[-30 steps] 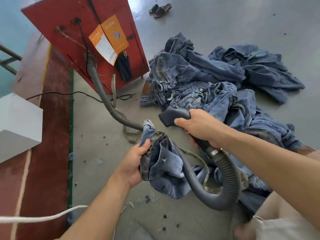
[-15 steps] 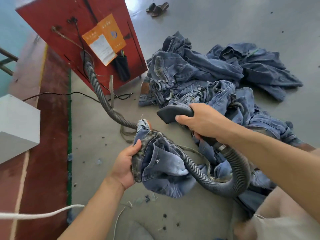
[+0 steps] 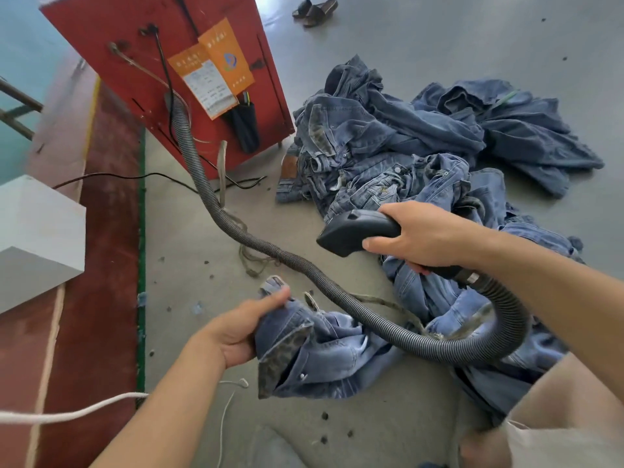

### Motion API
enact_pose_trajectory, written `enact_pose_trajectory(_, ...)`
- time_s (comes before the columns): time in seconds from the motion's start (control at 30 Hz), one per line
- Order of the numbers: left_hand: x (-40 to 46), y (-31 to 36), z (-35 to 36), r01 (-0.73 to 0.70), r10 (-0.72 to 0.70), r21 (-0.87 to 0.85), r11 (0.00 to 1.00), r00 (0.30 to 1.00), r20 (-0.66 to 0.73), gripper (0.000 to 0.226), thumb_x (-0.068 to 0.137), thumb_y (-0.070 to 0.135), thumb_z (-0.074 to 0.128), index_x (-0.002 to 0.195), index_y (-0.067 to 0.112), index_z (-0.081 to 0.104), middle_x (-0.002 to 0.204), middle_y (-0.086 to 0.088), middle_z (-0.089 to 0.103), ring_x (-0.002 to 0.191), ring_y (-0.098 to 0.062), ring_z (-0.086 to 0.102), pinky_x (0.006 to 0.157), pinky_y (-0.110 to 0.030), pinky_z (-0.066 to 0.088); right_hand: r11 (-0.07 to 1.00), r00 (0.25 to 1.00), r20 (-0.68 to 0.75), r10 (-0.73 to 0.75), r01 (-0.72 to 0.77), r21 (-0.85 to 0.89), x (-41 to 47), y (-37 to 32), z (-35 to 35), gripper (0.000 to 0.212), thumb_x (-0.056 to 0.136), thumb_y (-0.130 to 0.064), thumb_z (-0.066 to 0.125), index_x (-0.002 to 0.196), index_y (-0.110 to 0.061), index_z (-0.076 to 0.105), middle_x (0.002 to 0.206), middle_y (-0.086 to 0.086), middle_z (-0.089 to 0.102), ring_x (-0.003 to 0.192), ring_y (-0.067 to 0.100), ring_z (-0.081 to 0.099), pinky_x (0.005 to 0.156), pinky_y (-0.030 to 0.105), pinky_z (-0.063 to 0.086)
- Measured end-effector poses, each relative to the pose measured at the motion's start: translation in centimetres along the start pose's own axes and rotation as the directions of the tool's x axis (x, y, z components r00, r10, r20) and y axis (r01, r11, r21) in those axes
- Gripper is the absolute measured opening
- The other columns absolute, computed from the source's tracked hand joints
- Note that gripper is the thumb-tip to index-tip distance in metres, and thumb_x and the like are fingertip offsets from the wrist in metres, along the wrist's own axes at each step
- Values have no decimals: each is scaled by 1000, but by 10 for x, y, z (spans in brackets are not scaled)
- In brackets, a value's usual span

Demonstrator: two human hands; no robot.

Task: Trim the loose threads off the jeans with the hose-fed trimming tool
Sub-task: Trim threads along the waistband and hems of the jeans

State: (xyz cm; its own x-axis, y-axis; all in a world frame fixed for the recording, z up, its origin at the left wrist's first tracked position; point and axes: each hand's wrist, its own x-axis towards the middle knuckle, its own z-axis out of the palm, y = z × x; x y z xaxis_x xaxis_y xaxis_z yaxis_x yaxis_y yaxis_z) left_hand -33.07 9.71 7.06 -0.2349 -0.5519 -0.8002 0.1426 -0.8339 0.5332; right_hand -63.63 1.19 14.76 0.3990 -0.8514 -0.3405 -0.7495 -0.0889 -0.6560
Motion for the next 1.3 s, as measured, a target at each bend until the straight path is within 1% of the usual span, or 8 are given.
enact_pose_trajectory(0.17,3,-4,1,-97,100,49,994,993,-63,31,98,6,61,128,-1,65,123,-26,70,109,-38,71,85,-44,62,1000,995,97,-23,24,-12,-3,-9,11,23,93,-46,70,90,-27,57,55,-6,63,42,18,63,40,26,48)
enact_pose_trajectory(0.4,5,-4,17,-271,292,213,939,954,-73,26,97,-13,50,112,2,66,101,-18,76,91,-29,74,79,-36,61,993,990,137,-31,15,118,-8,-27,27,23,95,-43,69,94,-22,60,52,-4,60,40,13,55,42,27,48)
enact_pose_trajectory(0.53,4,-9,28,-340,405,504,794,914,-22,36,96,-7,53,105,25,66,84,17,74,83,-1,67,75,-15,51,977,986,161,-36,0,215,-6,-34,40,24,95,-42,70,96,-19,62,54,-2,59,41,17,54,42,31,48)
enact_pose_trajectory(0.73,8,-7,28,-327,461,717,615,887,9,35,93,11,52,111,34,70,104,14,76,104,-8,69,95,-27,53,947,995,89,52,-77,313,3,-26,40,26,96,-39,70,96,-15,60,57,3,59,43,22,55,43,32,49)
enact_pose_trajectory(0.87,10,-9,29,-260,472,864,431,881,30,25,94,6,50,89,29,56,85,11,65,87,-14,62,65,-2,41,970,982,188,4,-50,238,-4,-27,41,22,89,-47,71,89,-27,63,53,-1,61,40,19,57,42,30,49)
enact_pose_trajectory(0.97,11,-9,34,-315,421,693,648,907,19,25,96,3,51,101,18,70,101,-7,76,97,-17,70,94,-27,55,954,995,50,85,-96,284,6,-28,43,30,96,-41,69,96,-11,61,58,5,61,43,23,58,42,34,52)
enact_pose_trajectory(1.07,4,-1,28,-258,280,194,947,955,-94,24,104,7,52,121,-3,67,115,-24,74,105,-34,73,93,-48,60,938,986,-43,162,-141,318,10,-23,35,34,98,-40,67,100,-7,58,65,13,61,48,27,58,47,42,56)
enact_pose_trajectory(1.3,-3,15,26,-175,228,-431,885,971,75,90,103,68,18,140,-5,57,140,-27,59,125,-39,63,104,-51,44,945,981,191,31,-91,315,-18,-28,26,27,95,-41,71,94,-15,62,57,-1,60,42,19,55,41,28,46)
